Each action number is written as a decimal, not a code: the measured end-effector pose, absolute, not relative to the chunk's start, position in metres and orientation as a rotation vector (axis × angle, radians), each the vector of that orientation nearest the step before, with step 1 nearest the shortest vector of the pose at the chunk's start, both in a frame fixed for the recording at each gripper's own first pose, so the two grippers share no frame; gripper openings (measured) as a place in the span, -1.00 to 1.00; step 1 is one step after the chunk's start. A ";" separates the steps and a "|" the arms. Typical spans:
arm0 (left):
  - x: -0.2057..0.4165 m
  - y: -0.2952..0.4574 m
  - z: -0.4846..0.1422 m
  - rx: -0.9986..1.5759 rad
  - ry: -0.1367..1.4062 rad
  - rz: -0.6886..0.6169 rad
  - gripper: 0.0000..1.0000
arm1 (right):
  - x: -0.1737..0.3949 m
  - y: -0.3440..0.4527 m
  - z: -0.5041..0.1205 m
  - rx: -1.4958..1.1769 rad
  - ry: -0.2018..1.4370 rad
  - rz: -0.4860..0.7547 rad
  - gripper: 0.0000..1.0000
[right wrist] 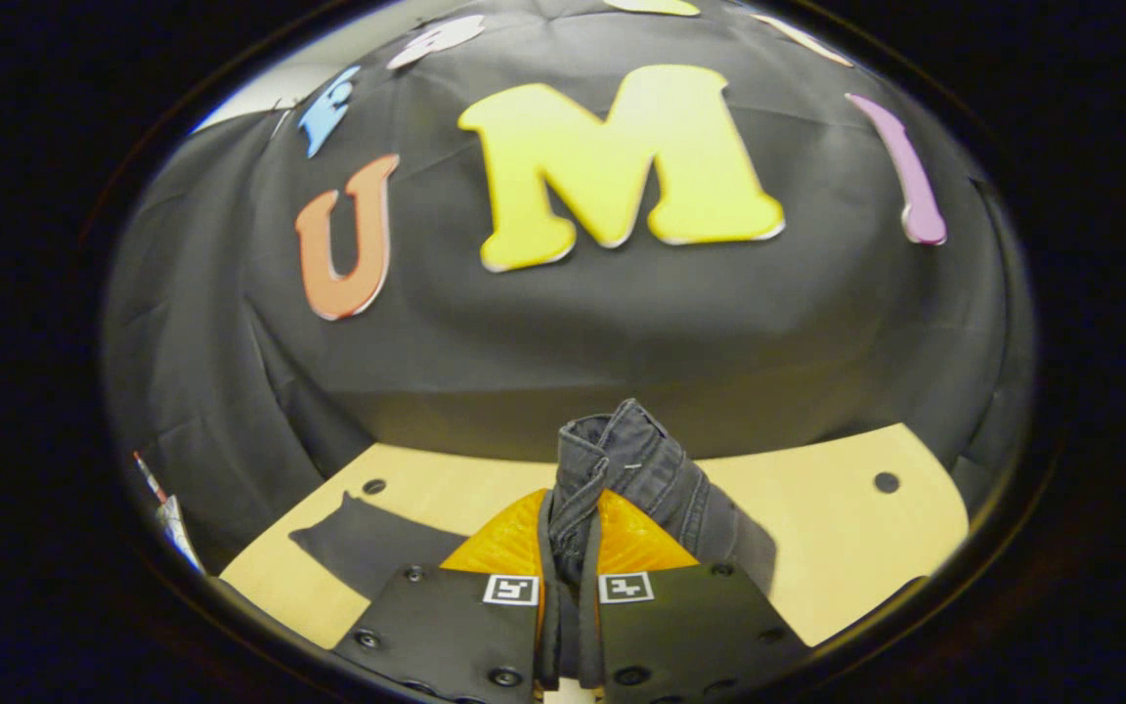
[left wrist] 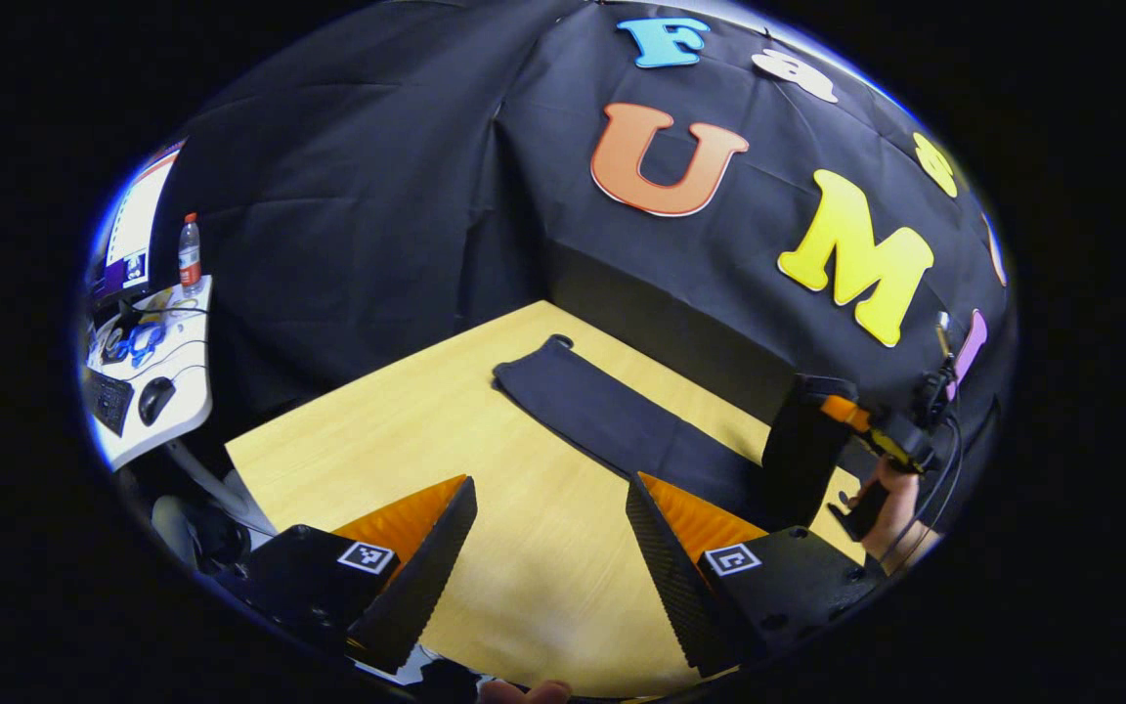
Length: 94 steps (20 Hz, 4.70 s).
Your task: Grasp the waist and the cuffs of the jeans and fold them to make the two legs overlap; first hold the waist and fold one-third of the jeans toward the cuffs, then hold the cuffs and fold the remaining one-third in the same direction to finish folding.
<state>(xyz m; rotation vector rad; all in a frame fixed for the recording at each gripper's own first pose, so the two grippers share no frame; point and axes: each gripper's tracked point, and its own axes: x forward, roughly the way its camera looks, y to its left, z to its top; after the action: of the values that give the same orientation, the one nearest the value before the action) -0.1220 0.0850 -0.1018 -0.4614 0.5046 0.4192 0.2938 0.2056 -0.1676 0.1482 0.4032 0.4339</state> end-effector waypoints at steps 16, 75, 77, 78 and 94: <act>-0.137 0.140 -0.113 -0.500 0.531 0.436 0.98 | 0.247 0.280 -0.280 0.000 0.687 0.606 -0.22; 0.203 0.147 -0.163 -1.113 0.343 0.185 -0.86 | 0.144 -0.069 -0.129 0.108 0.590 0.319 0.93; 0.202 0.128 -0.143 -1.089 0.326 0.145 -0.87 | 0.135 -0.076 -0.127 0.126 0.580 0.306 0.99; 0.200 0.114 -0.132 -1.080 0.323 0.122 -0.87 | 0.131 -0.081 -0.126 0.134 0.577 0.298 0.92; 0.177 -0.189 -0.123 -0.825 0.518 -0.141 -0.87 | 0.071 -0.185 -0.134 0.253 0.572 0.088 0.86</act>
<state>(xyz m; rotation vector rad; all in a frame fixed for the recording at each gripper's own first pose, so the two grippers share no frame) 0.1772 -0.1888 -0.1226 -0.8250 0.5178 -0.1411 0.0712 -0.1852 -0.1339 0.2533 0.5723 0.0877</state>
